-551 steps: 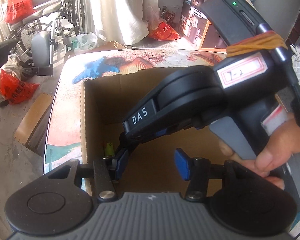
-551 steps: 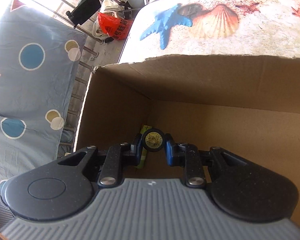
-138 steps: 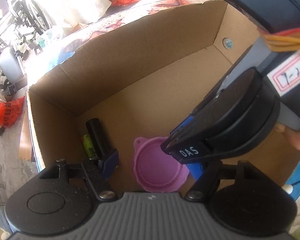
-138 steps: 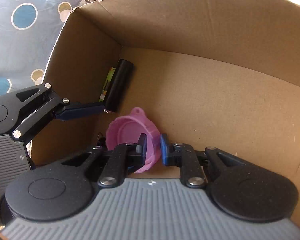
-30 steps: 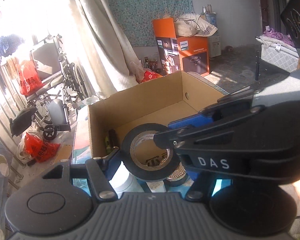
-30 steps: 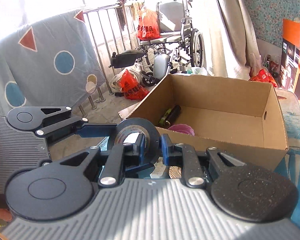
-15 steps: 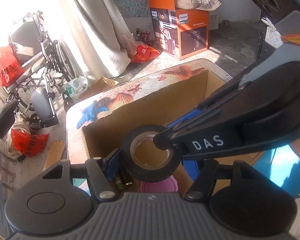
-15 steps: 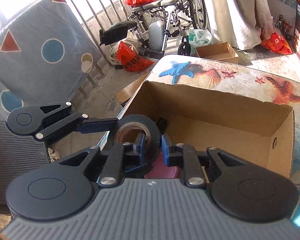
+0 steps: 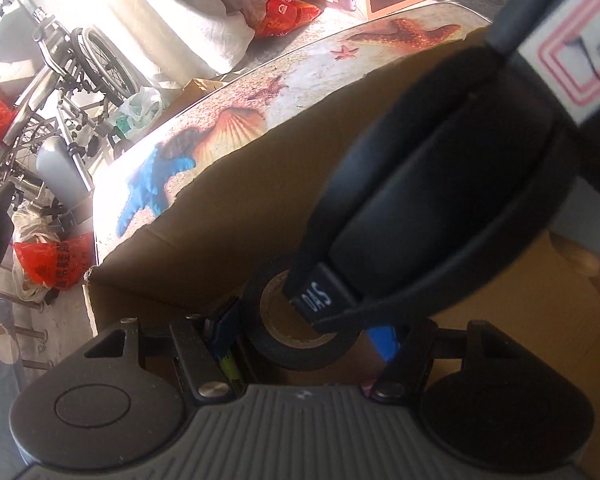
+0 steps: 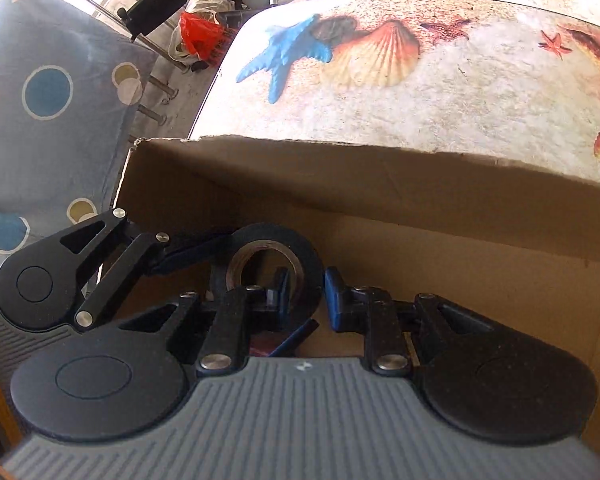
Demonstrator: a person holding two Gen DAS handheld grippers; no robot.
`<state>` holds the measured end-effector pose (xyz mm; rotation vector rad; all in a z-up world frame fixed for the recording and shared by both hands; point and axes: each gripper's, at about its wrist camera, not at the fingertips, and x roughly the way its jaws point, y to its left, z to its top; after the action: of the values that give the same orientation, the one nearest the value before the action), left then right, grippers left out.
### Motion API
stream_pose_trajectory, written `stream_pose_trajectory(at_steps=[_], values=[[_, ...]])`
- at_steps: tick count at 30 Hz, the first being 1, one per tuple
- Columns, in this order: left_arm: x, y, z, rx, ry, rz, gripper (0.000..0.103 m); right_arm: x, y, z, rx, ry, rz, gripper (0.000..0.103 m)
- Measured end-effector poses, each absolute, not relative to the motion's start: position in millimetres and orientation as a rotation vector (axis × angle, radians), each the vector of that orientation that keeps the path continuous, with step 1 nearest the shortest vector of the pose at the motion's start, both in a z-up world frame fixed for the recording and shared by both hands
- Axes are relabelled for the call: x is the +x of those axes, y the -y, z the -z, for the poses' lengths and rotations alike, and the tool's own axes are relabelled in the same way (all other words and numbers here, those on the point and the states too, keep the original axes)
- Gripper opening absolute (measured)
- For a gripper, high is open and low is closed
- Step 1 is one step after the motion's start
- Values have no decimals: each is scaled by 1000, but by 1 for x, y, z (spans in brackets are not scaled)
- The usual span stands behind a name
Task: Organize rigid objects
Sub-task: 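Open the right gripper to release the tape roll in the box, then grasp the green dropper bottle by its body with the right gripper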
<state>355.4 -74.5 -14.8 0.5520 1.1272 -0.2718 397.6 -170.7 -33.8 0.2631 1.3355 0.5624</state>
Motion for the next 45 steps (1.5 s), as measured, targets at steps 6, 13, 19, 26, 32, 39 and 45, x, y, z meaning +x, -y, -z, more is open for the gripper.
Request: stream_pose_trajectory(at_steps=[6,13,19,26,32,39,45], values=[[361,73,25,586,-1122,250,68,403,171,53,338,-1355,-570,23],[335,64,-16,518,-1027,258,69,388,191,22,390,-1265,-582,27],[277,49,-84,438,-862,282,75,323,235,-61,393,-1063,-626,29],[167,28,-129,325,-674,359,79,195,298,-124,358,-783,-643,35],[91,50,-84,224,-646,430,79,95,318,-90,321,-650,-531,39],[67,102,-12,325,-670,410,69,66,304,-21,360,-689,-452,39],[82,118,11,351,-672,414,58,79,276,-3,285,-719,-468,37]])
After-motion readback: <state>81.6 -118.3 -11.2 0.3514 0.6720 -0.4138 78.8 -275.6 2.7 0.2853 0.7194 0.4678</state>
